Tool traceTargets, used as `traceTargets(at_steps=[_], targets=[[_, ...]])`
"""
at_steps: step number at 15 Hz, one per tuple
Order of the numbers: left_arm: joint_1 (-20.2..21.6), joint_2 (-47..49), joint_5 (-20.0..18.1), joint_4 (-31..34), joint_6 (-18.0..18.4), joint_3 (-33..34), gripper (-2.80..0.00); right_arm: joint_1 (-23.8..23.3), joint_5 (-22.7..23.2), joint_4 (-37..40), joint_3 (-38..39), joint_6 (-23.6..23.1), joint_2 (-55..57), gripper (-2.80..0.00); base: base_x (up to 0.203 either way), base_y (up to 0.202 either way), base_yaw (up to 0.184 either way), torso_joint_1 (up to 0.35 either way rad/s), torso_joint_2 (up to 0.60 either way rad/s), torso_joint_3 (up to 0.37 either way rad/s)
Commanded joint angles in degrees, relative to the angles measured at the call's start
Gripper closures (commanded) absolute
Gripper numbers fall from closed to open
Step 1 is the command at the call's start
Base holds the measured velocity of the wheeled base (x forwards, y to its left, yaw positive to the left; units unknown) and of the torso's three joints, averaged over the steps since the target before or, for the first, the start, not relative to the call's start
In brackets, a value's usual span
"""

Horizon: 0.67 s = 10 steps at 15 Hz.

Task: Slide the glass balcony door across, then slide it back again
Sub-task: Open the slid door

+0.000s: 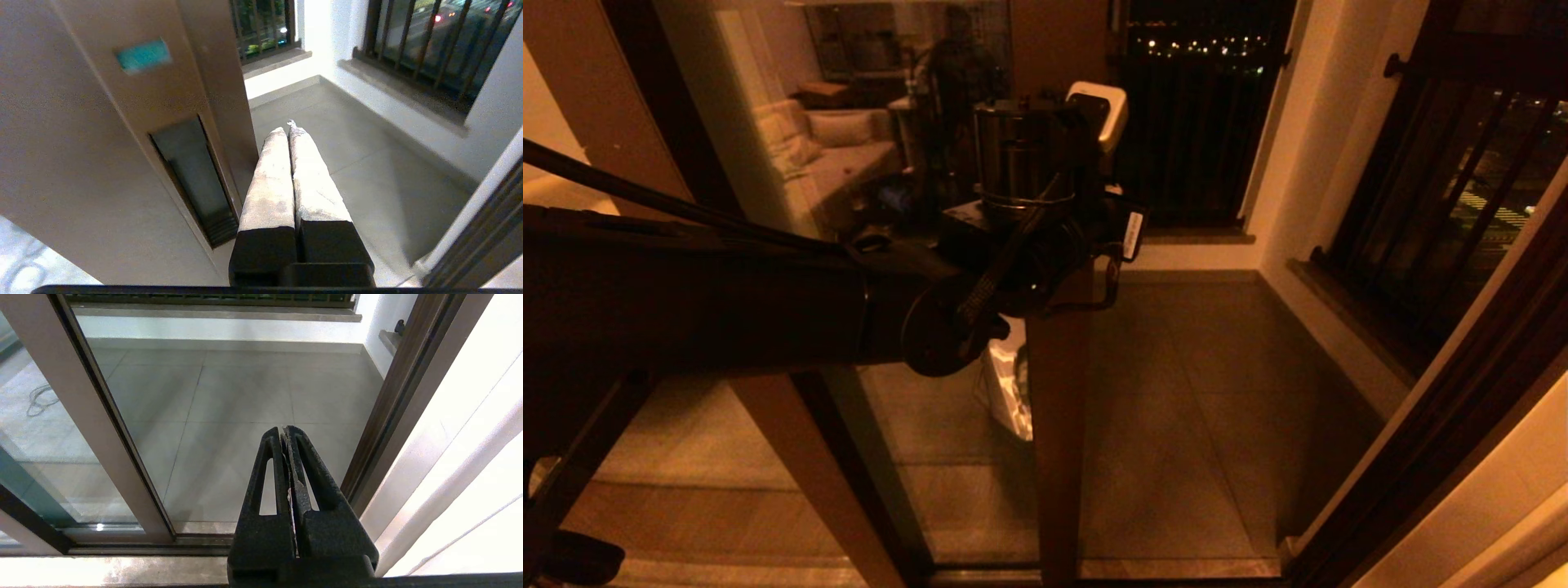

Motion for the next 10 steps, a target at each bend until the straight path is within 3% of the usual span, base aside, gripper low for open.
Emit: traceTargets(at_steps=[1,5,10], targets=[[-2.6,-2.1,-0.4,0.8,-1.3,0.2,0.0,0.0,0.0,0.0,0.0,0.0,0.1,0.0,0.0,0.0,0.0,0.0,0.0,0.0],[-4.3,-1.7,-3.2,3.9,-1.8,-2.0,0.0,0.0,0.0,-0.1,0.0,0.0,0.0,0.0,0.0,0.0,0.0,0.0,0.0,0.0],[-4.5,0.4,-3.4,4.2,-1.8,-6.2,0.0,0.0,0.0,-0.1,0.0,0.0,0.0,0.0,0.0,0.0,0.0,0.0,0.0,0.0]])
